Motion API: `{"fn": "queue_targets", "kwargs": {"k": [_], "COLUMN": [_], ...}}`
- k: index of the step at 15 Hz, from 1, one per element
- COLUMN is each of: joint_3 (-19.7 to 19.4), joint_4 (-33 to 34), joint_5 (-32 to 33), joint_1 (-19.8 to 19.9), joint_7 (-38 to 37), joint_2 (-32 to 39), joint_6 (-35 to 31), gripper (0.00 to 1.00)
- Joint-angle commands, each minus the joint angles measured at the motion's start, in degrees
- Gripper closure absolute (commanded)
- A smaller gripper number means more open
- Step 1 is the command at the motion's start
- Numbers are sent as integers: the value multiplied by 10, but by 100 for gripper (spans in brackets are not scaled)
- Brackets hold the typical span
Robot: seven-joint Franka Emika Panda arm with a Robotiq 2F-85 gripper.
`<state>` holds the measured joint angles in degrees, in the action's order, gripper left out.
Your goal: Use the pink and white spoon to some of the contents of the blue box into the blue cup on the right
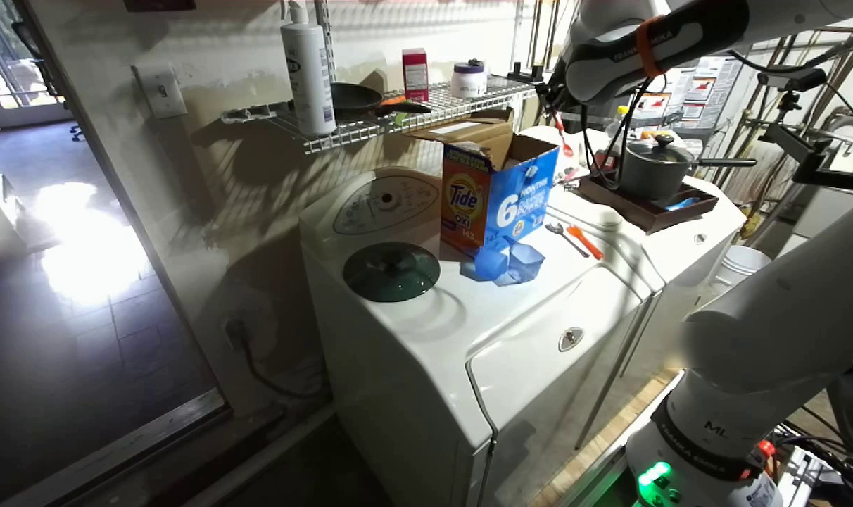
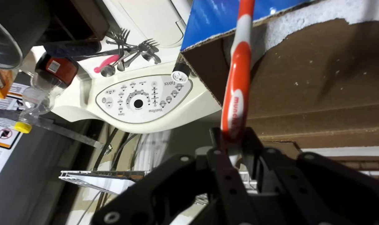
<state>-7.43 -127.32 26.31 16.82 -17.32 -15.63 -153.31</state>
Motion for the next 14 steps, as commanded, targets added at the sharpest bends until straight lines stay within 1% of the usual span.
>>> {"fn": "queue_targets", "kwargs": {"k": [1, 2, 3, 5, 6, 7, 8, 12, 14], "joint_3": [15, 22, 23, 40, 54, 63, 79, 107, 116], "joint_4": [37, 46, 50, 54, 56, 58, 61, 85, 98], "joint_5": [9, 24, 44, 88, 116, 140, 163, 242, 277], "joint_1": [37, 52, 58, 83, 102, 109, 127, 142, 143], "joint_7": [-81, -115, -153, -227, -267, -304, -343, -488, -537], "joint_2": [12, 18, 23, 30, 35, 38, 43, 65, 79], "joint_6": [-22, -28, -30, -39, -48, -49, -60, -63, -58], "gripper": [95, 95, 95, 95, 95, 95, 95, 95, 95]}}
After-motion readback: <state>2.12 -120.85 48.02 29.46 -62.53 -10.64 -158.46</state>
